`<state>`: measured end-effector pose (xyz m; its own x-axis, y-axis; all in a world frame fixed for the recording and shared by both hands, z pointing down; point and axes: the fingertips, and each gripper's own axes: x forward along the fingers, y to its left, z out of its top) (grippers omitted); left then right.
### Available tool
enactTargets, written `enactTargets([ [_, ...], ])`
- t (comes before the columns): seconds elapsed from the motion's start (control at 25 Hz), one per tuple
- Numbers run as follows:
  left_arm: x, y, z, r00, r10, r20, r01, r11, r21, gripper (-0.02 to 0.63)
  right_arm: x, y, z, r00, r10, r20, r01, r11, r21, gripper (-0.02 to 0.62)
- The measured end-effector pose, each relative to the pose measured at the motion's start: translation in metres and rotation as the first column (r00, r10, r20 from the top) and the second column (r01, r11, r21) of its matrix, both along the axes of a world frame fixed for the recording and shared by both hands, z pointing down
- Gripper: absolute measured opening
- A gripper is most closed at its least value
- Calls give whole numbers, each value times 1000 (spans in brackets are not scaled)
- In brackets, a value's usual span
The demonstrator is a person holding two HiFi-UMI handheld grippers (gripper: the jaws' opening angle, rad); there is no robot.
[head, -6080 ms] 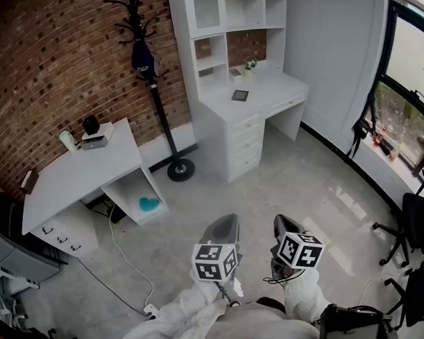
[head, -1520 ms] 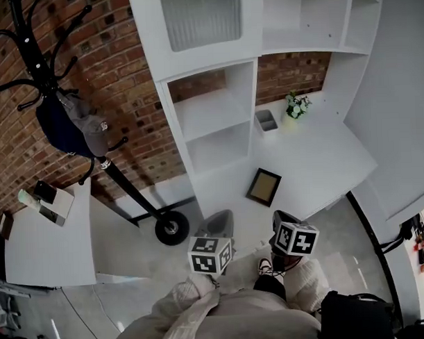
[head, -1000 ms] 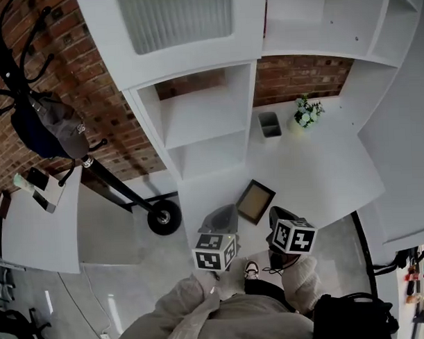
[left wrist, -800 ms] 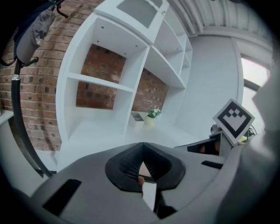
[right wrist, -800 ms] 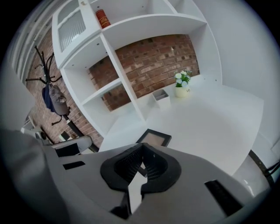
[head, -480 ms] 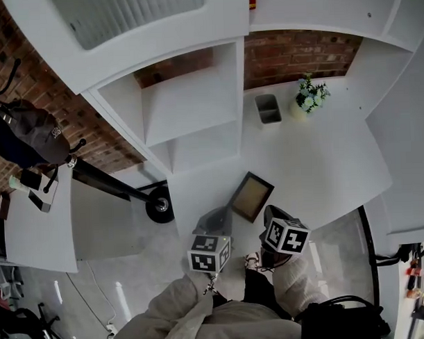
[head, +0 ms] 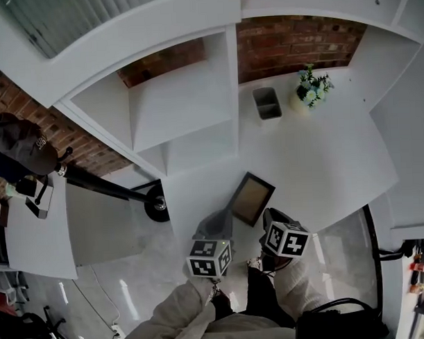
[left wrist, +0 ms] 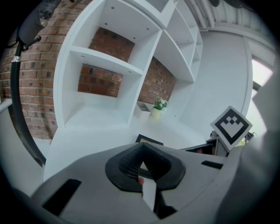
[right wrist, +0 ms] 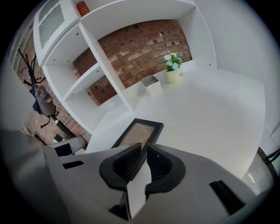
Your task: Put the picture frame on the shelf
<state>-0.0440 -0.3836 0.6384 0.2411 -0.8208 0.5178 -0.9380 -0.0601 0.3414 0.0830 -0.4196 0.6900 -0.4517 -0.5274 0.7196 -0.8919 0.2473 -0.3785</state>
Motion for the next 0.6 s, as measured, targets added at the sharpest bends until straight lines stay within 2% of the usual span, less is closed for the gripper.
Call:
enactTargets([
  [0.28, 0, 6, 15, 1000, -29, -7, 29, 999, -26, 8, -3, -3, 15, 1000, 7, 1, -7, 1000, -22, 31],
  [0.32, 0, 7, 16, 1000, -30, -7, 30, 999, -28, 8, -5, -4, 16, 1000, 7, 2, -7, 1000, -25, 42],
  [0.4, -2, 9, 18, 999, -33, -4, 33, 999, -30, 6, -8, -6, 18, 1000, 5, 3, -5, 999, -35, 108],
  [0.6, -13, 11, 21, 999, -54, -4, 54, 998, -36, 8, -11, -11, 22, 1000, 14, -14, -15, 999, -41, 110],
])
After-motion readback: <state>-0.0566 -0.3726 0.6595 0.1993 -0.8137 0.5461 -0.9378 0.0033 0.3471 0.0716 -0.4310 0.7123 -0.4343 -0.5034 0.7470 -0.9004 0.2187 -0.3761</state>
